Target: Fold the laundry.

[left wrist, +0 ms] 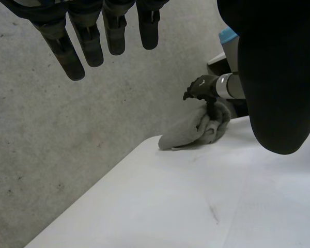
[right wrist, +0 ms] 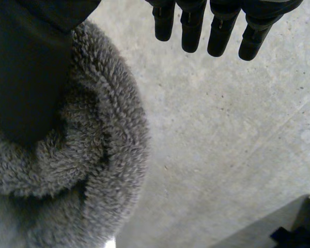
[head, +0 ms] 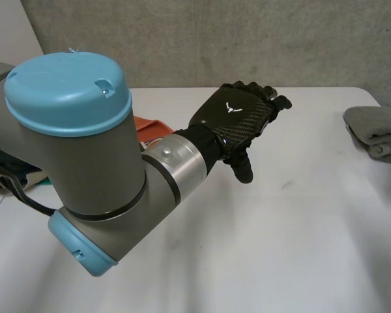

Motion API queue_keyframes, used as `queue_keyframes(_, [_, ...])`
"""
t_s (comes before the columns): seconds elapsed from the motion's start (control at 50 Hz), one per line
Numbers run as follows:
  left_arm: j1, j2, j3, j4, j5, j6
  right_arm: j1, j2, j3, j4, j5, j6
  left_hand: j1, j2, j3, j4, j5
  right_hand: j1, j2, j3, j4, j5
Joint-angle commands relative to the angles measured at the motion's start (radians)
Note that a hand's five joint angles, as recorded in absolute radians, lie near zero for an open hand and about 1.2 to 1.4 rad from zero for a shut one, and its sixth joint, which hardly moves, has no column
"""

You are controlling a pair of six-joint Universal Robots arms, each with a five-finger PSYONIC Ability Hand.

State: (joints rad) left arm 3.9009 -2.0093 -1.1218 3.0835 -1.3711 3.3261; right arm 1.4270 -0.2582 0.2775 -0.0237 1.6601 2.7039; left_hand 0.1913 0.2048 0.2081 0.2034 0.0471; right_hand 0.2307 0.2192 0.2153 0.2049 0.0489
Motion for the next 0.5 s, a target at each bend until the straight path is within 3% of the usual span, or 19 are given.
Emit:
queue_keyframes(0.02, [0.008,0.009,0.008,0.001,0.001,-0.014,0.007,-0.174,0.213,-0.068,0.017,-0.082,-0.010,-0.024,-0.027,-0.022,-0.040,-0.056,-0.045,-0.041,-0.030,-0.049])
queue_keyframes(0.16, [0.015,0.020,0.008,0.003,0.032,-0.023,0.013,-0.513,0.679,-0.392,-0.026,-0.095,-0.010,-0.024,-0.027,-0.022,-0.040,-0.056,-0.045,-0.041,-0.030,-0.049])
queue_keyframes(0.22, [0.031,0.037,0.000,0.003,0.044,-0.025,0.042,-0.647,0.873,-0.482,-0.089,-0.079,-0.013,-0.026,-0.030,-0.025,-0.043,-0.056,-0.045,-0.041,-0.030,-0.049])
queue_keyframes(0.26, [0.046,0.040,-0.003,0.003,0.043,-0.025,0.079,-0.706,0.962,-0.510,-0.147,-0.078,-0.013,-0.026,-0.030,-0.025,-0.043,-0.056,-0.045,-0.041,-0.030,-0.049])
queue_keyframes(0.36, [0.138,0.040,-0.003,0.007,0.038,-0.013,0.165,-0.837,1.233,-0.536,-0.426,-0.081,-0.013,-0.026,-0.030,-0.025,-0.043,-0.056,-0.045,-0.041,-0.030,-0.049])
queue_keyframes(0.44, [0.239,0.032,0.004,0.050,0.034,-0.013,0.185,-0.955,1.385,-0.513,-0.567,-0.085,-0.013,-0.026,-0.030,-0.025,-0.043,-0.056,-0.045,-0.041,-0.030,-0.049])
queue_keyframes(0.5, [0.304,0.020,0.004,0.102,0.027,-0.005,0.197,-1.024,1.477,-0.469,-0.620,-0.087,-0.013,-0.026,-0.030,-0.025,-0.043,-0.056,-0.045,-0.041,-0.030,-0.049])
